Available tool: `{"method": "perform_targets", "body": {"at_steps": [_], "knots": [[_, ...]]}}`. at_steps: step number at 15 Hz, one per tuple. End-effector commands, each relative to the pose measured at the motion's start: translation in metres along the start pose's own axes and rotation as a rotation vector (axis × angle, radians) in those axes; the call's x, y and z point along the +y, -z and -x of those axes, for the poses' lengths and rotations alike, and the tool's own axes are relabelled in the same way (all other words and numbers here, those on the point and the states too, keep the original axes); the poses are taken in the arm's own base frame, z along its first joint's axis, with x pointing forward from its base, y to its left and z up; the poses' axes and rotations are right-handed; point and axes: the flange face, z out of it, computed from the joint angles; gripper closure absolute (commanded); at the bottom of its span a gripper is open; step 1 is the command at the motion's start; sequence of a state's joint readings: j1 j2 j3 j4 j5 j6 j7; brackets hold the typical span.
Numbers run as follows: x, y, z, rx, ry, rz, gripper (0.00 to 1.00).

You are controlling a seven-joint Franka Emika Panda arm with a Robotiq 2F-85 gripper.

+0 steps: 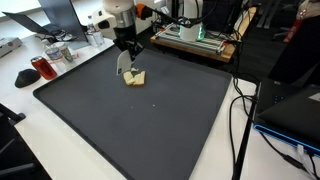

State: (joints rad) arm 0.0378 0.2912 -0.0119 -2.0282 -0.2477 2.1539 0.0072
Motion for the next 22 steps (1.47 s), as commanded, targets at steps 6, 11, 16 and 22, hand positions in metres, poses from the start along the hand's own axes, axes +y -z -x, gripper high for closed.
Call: {"method": "perform_targets", "body": {"at_steps": [6, 11, 16, 22], "knots": [[-0.066, 0.010, -0.026, 0.021, 0.130, 0.180, 0.99], [-0.102, -0.002, -0.027, -0.025, 0.166, 0.269, 0.99], [-0.134, -0.019, -0.019, -0.093, 0.180, 0.346, 0.99], [-0.157, -0.032, -0.012, -0.132, 0.197, 0.419, 0.99]]}}
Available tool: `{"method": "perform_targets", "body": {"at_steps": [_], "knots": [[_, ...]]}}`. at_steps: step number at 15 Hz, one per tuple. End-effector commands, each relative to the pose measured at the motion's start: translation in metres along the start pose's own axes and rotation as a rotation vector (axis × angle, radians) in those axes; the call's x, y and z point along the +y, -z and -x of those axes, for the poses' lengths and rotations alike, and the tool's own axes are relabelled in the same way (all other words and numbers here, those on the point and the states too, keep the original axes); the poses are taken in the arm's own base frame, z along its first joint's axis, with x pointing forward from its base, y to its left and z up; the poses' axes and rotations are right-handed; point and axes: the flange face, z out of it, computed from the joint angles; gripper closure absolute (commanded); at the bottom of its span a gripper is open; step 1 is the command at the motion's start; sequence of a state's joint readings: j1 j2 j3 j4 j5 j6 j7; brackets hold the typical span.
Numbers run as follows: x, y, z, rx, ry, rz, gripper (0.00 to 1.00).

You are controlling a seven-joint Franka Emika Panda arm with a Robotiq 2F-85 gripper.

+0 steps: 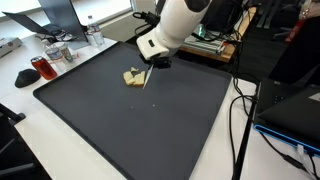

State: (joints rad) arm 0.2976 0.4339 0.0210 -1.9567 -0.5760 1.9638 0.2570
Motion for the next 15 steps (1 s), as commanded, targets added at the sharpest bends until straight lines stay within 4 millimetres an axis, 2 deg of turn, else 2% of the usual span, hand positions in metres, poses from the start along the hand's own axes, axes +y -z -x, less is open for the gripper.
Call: {"method": "perform_targets", "body": {"at_steps": [1, 5, 7, 11, 15], "knots": [[-0.008, -0.002, -0.003, -0.026, 0.001, 0.044, 0.99], [-0.001, -0.008, -0.001, -0.041, -0.002, 0.033, 0.99], [0.008, -0.006, 0.001, -0.050, -0.005, -0.003, 0.99], [0.048, -0.006, 0.008, -0.091, -0.036, -0.133, 0.99], [0.104, -0.002, 0.017, -0.039, -0.120, -0.270, 0.99]]}}
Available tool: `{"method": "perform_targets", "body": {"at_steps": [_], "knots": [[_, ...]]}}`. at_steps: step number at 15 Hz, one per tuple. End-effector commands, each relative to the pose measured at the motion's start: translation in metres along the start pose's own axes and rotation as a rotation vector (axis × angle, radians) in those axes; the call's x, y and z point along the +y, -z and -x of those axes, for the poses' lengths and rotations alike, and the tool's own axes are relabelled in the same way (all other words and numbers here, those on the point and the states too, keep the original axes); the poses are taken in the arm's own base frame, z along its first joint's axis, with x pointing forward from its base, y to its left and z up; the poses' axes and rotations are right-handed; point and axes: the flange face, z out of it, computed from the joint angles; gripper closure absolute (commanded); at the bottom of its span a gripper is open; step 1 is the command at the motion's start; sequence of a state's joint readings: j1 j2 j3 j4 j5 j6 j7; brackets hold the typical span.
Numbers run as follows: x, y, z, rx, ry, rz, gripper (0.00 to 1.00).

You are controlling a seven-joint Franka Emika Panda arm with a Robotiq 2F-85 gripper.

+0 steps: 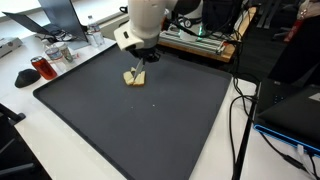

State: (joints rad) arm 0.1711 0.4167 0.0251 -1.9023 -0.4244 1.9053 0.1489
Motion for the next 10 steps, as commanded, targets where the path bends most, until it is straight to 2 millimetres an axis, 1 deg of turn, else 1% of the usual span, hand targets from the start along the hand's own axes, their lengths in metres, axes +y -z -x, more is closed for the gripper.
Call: {"method": "perform_targets", "body": {"at_steps": [1, 5, 8, 10], "knots": [[0.046, 0.018, 0.011, 0.039, -0.045, -0.137, 0.99], [0.101, 0.018, 0.022, 0.062, -0.109, -0.278, 0.99], [0.137, 0.013, 0.032, 0.085, -0.152, -0.369, 0.99], [0.160, 0.006, 0.039, 0.093, -0.184, -0.422, 0.99]]}}
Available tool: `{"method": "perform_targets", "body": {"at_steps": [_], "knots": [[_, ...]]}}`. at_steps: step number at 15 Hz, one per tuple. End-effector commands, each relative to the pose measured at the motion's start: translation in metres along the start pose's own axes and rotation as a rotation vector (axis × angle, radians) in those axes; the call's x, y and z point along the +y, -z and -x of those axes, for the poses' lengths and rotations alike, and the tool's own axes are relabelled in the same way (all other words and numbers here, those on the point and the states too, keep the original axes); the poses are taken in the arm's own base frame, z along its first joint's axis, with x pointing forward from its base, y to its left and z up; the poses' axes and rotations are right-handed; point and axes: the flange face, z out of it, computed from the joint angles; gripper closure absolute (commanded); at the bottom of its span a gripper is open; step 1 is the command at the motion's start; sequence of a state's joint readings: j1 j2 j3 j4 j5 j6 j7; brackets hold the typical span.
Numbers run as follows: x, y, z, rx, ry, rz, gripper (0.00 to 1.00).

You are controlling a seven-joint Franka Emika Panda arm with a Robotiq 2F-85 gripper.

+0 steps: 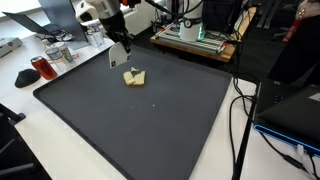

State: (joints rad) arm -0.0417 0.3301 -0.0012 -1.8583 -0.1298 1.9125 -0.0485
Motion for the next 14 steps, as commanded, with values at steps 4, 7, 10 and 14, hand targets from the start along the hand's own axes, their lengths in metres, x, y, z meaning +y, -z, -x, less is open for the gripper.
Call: {"method": "perform_targets", "body": {"at_steps": [4, 7, 10, 14], "knots": [[0.073, 0.002, 0.018, 0.035, -0.081, -0.205, 0.99], [0.107, -0.004, 0.030, 0.054, -0.130, -0.291, 0.99], [0.137, -0.011, 0.044, 0.076, -0.181, -0.361, 0.99], [0.168, -0.017, 0.064, 0.114, -0.251, -0.459, 0.99]]}}
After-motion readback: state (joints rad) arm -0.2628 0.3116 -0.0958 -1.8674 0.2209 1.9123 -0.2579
